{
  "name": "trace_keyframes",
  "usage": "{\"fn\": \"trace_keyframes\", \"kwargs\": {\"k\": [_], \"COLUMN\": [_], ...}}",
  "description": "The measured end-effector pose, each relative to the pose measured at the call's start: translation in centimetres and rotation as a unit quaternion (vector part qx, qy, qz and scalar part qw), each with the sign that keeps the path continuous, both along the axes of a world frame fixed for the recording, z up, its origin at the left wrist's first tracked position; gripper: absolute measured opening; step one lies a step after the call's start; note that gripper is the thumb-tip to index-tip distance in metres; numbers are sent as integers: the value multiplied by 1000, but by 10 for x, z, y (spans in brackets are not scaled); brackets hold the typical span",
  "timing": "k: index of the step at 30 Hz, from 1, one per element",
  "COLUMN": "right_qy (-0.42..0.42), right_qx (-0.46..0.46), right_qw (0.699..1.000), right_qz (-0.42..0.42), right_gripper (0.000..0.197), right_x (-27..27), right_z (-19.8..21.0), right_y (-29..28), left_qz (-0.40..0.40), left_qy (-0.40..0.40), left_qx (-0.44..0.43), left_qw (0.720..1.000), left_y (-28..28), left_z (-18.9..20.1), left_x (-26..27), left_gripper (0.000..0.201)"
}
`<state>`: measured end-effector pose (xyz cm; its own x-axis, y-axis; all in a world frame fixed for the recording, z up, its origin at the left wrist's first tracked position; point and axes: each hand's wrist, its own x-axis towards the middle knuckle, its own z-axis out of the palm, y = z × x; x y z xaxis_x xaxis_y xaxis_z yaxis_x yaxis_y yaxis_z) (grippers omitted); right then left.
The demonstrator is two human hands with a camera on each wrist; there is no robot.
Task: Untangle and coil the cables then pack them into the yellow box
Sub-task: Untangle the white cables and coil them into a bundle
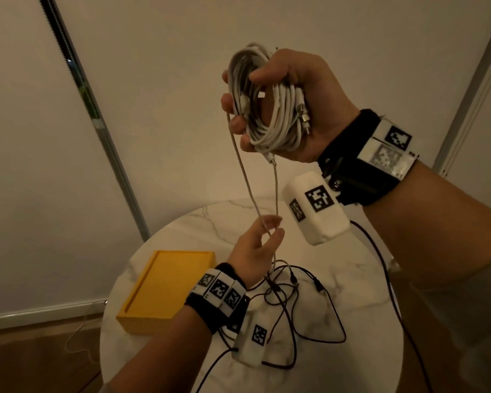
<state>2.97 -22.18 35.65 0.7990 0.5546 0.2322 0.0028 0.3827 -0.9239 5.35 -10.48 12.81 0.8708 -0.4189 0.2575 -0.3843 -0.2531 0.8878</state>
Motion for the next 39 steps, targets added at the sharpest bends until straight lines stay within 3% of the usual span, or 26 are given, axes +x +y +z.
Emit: {"fn": "trace_keyframes", "kwargs": {"k": [3, 9, 18, 21, 25, 30, 33, 39], "right_qy": [8, 18, 92, 67, 46, 46, 51, 60], "right_qx": [25, 29, -79, -96, -83, -86, -86, -78], "right_qw": [1000, 998, 977, 972, 969, 955, 950, 957], "right_qz": [-4, -55, -178, -203, -228, -279, -295, -274], "right_gripper": [43, 49, 19, 29, 83, 59, 65, 68], "right_x": [1, 8, 17, 8, -5, -18, -23, -41], "right_z": [11, 15, -49, -71, -102, -138, -160, -201], "right_y": [0, -8, -13, -16, -17, -8, 0, 12], "left_qz": [11, 35, 31, 71, 158, 167, 184, 123], "left_qy": [-6, 17, 90, 106, 49, 39, 29, 162], "left_qx": [17, 8, -101, -183, -188, -197, -143, -300], "left_qw": [1000, 999, 990, 975, 968, 965, 972, 932], "left_y": [-4, 1, 25, 42, 60, 66, 58, 43], "left_z": [-6, -16, 53, 73, 87, 99, 90, 63], "left_x": [-9, -9, 6, 16, 33, 31, 23, 3], "left_gripper": [19, 21, 20, 13, 10, 19, 27, 17]}}
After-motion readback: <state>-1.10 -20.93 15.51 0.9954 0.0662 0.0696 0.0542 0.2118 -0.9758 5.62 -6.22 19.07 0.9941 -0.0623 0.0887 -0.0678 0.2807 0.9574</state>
